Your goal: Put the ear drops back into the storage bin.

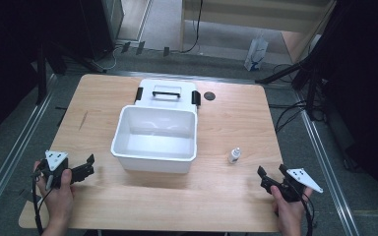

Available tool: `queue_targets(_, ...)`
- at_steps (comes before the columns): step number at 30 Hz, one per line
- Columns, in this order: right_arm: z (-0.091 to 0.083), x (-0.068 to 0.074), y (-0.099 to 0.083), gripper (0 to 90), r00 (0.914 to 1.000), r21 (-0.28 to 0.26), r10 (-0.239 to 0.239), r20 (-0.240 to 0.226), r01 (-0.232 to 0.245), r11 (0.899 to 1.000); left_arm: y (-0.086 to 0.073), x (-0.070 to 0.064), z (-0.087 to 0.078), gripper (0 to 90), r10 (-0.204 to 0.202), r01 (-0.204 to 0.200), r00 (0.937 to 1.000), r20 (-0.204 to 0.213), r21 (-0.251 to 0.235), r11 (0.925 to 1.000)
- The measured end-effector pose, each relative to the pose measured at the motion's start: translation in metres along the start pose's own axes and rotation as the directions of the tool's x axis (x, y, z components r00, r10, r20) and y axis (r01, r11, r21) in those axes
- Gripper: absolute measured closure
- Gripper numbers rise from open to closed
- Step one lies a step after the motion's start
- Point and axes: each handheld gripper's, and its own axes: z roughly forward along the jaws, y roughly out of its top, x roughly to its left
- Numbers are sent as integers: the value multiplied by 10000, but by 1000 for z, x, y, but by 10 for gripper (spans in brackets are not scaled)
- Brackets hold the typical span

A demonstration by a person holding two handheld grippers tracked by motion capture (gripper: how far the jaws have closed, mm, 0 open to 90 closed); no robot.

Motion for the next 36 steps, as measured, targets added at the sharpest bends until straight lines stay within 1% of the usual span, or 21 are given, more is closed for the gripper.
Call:
queue_targets(1,0,0,0,126,10000,7,-26,25,26,10000,0,0,0,0,-21,21,10000,33,46,10000)
queue_targets(3,1,1,0,127,9999,43,-77,110,77,10000,0,0,2,0,-116,118,9998,-146,198,9997)
queue_targets(4,1,2,0,128,9998,108,-112,133,111,9999,0,0,2,0,-104,107,9998,-160,195,9998)
queue_targets(6,2,3,0,130,9995,290,-293,153,288,9992,0,0,2,0,-122,125,9998,-164,197,9997)
queue_targets(10,2,2,4,133,9993,697,-339,132,329,9970,0,1,2,0,-99,101,9999,-108,201,9997)
queue_targets(14,-1,4,10,134,9975,1198,-691,150,669,9905,0,0,2,4,-42,43,10000,-55,241,9997)
queue_targets(15,-1,6,11,134,9962,1456,-840,215,800,9861,0,0,3,4,-63,65,10000,-60,243,9997)
queue_targets(17,1,11,13,134,9902,2071,-1337,404,1226,9706,0,1,3,4,-75,76,10000,-49,293,9995)
queue_targets(18,2,13,14,134,9876,2314,-1521,395,1391,9629,0,1,3,4,-74,75,10000,-39,322,9995)
queue_targets(21,4,18,21,133,9838,2811,-1787,167,1669,9450,0,1,3,4,-77,77,10000,-14,348,9994)
queue_targets(24,5,24,29,133,9735,3269,-2281,-134,2199,9191,1,1,4,4,-99,100,9999,-26,387,9992)
queue_targets(28,9,33,41,133,9555,3901,-2886,-617,2893,8741,1,1,5,4,-116,119,9999,-71,552,9984)
queue_targets(29,10,35,44,133,9494,4051,-3044,-779,3091,8604,1,1,5,4,-132,135,9999,-56,547,9984)
queue_targets(31,12,40,48,133,9374,4392,-3328,-1027,3429,8303,1,2,5,4,-145,147,9999,-39,561,9983)
queue_targets(34,18,46,53,133,9131,5055,-3898,-1199,3940,7676,1,2,5,5,-176,177,9998,-25,537,9984)
queue_targets(35,20,48,55,133,9066,5276,-4012,-1306,4062,7461,1,2,5,5,-183,185,9998,-32,534,9984)
queue_targets(36,23,49,56,134,9015,5443,-4089,-1419,4161,7284,1,2,5,4,-177,178,9998,-33,536,9984)
